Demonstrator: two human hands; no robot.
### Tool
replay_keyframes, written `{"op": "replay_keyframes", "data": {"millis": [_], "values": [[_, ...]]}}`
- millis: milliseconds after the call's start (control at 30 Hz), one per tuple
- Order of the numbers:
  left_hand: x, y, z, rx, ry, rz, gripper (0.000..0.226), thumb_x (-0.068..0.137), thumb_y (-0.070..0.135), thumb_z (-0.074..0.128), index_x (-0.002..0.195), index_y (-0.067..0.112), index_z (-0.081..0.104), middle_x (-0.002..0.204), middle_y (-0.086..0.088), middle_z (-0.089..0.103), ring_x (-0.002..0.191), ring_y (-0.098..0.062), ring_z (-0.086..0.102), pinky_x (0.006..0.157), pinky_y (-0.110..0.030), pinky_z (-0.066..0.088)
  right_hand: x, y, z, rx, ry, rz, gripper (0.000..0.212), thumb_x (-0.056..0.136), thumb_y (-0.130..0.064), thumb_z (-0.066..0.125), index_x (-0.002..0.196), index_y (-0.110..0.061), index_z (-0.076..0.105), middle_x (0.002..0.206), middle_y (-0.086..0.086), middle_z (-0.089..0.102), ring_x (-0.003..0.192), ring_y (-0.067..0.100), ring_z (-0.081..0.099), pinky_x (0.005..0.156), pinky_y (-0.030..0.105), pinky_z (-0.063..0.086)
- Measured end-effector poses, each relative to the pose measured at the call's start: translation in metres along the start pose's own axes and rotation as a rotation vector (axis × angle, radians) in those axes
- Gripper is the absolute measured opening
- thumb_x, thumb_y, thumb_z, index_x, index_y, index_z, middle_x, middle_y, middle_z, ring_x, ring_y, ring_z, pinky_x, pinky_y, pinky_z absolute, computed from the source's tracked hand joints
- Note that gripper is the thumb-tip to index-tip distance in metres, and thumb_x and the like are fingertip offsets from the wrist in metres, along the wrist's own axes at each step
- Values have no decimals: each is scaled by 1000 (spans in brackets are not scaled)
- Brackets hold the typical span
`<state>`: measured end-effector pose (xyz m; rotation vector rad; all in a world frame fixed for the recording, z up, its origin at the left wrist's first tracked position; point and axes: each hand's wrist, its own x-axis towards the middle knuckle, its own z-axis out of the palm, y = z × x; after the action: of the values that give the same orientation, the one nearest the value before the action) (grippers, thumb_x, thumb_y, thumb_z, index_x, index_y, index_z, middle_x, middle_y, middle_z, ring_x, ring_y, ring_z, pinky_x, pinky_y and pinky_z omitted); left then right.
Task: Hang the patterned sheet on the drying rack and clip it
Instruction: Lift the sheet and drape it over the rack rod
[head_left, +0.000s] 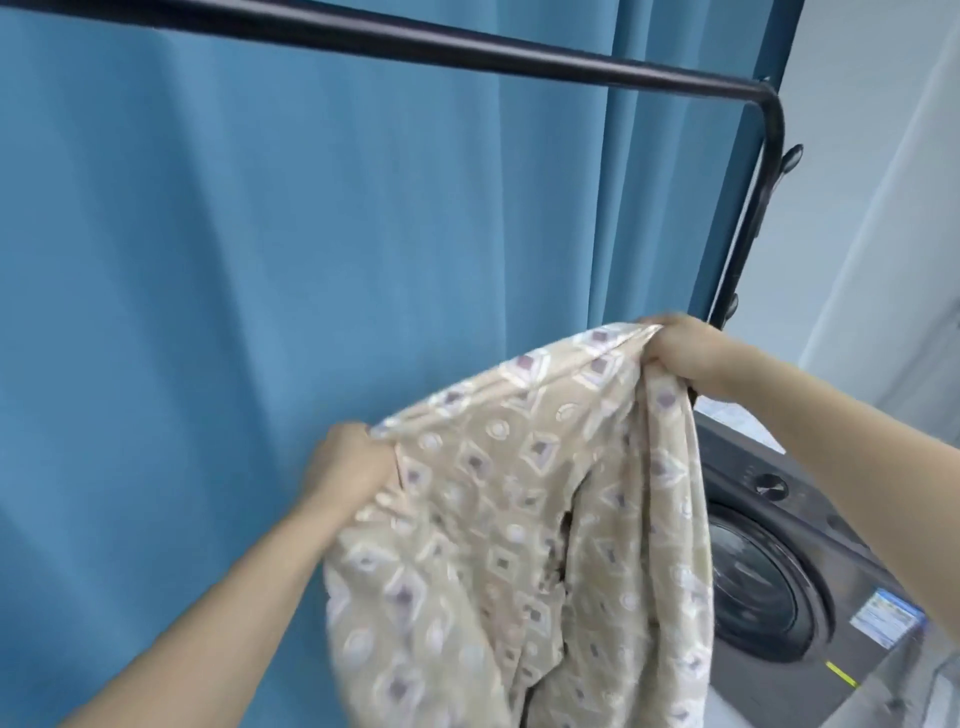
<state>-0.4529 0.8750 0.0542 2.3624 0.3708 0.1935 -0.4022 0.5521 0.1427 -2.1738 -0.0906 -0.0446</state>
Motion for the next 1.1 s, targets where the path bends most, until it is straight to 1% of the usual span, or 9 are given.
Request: {"op": "replay_keyframes", "data": {"millis": [133,300,367,433,533,633,867,967,1100], "values": [[17,40,-42,-348,340,167,12,74,14,48,64,9,52,71,-16,63,75,-38,64,61,-41,48,-29,-5,18,284,-749,307,47,55,6,49,95,3,73,95,20,73,86,32,71,78,36,58],[2,95,-84,-18,565,491,9,85,15,43,93,13,46,81,-5,55,76,-32,46,64,-39,37,-34,-22,31,135,-1045,339,44,74,-20,71,114,-2,67,113,16,69,101,27,67,92,38,52],[-5,107,-91,3,262,420,25,85,29,45,103,14,53,94,-5,63,87,-30,58,77,-39,49,-26,-29,29,-314,-880,213,46,83,-26,71,125,-9,61,124,10,65,111,26,64,99,40,49],[-25,110,-93,-77,-386,245,36,85,41,60,107,14,66,101,-6,73,95,-29,70,87,-43,55,-5,-26,18,-520,-428,23,37,88,-29,64,122,-15,61,121,7,65,109,28,63,94,40,52],[-49,96,-77,59,-986,72,44,73,31,81,105,4,68,99,-11,74,92,-26,71,86,-40,56,14,-22,1,6,78,66,21,86,-24,50,94,-12,65,92,21,68,70,25,66,56,30,54],[-32,78,-43,347,-695,162,9,75,16,69,72,10,62,72,-8,62,66,-25,61,58,-28,45,12,-25,-1,375,211,136,23,90,-9,42,72,-9,57,59,9,55,36,10,52,36,13,38],[29,52,-63,168,217,158,10,81,16,56,88,9,59,95,-15,63,91,-36,60,66,-32,41,-7,-16,-23,246,-273,278,33,85,-20,54,110,-1,65,103,20,70,96,35,65,97,47,49],[26,61,-72,118,161,82,20,81,30,60,81,11,59,86,-11,64,81,-31,61,65,-30,43,-6,-6,-31,334,-339,267,43,68,-16,55,106,0,67,96,21,70,87,33,67,95,45,48],[13,96,-69,-643,-393,-69,6,89,11,59,93,10,63,72,-6,66,56,-18,64,51,-26,53,-3,-1,-39,599,-299,157,47,65,-15,60,110,-2,65,93,18,69,90,33,64,98,48,45]]}}
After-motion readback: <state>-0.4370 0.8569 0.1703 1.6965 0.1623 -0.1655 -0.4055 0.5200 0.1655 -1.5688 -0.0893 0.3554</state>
